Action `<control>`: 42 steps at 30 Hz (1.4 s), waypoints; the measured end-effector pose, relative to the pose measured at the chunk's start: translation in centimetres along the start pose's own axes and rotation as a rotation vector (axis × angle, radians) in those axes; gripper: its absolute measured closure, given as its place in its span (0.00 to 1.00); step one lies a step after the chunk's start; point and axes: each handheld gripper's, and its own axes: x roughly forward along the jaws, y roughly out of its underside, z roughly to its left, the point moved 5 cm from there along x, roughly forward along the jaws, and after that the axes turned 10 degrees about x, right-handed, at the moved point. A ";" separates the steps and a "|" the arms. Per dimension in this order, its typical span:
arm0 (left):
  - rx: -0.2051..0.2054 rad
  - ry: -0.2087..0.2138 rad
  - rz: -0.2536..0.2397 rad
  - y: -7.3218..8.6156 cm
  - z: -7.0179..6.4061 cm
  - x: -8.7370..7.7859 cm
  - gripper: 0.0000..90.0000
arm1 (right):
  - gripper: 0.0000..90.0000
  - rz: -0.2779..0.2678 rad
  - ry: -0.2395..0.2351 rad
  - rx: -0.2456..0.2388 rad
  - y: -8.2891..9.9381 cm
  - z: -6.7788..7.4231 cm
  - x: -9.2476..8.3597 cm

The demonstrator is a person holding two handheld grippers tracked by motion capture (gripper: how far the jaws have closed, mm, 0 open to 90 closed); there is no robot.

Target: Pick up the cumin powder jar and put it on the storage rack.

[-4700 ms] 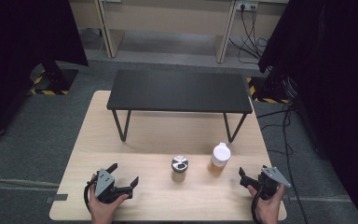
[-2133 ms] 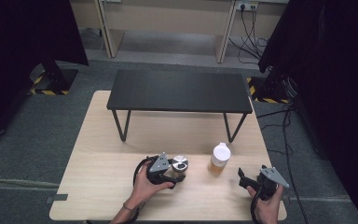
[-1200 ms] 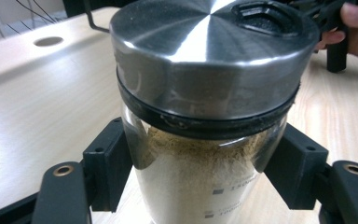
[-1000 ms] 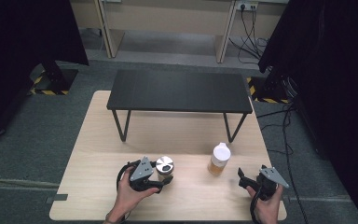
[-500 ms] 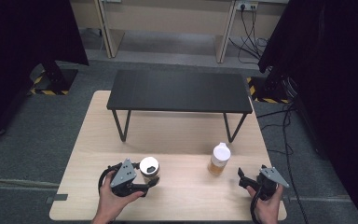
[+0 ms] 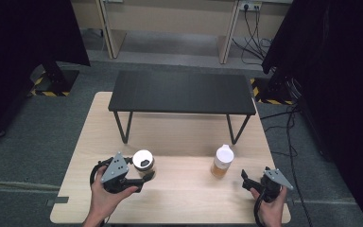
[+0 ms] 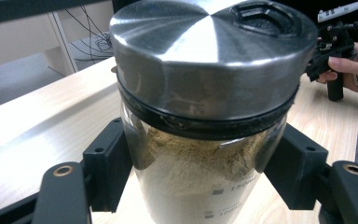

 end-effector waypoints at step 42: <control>-0.030 -0.083 -0.001 -10.5 6.4 0.2 0.34 | 0.01 -0.001 -0.007 0.006 0.0 -0.1 0.1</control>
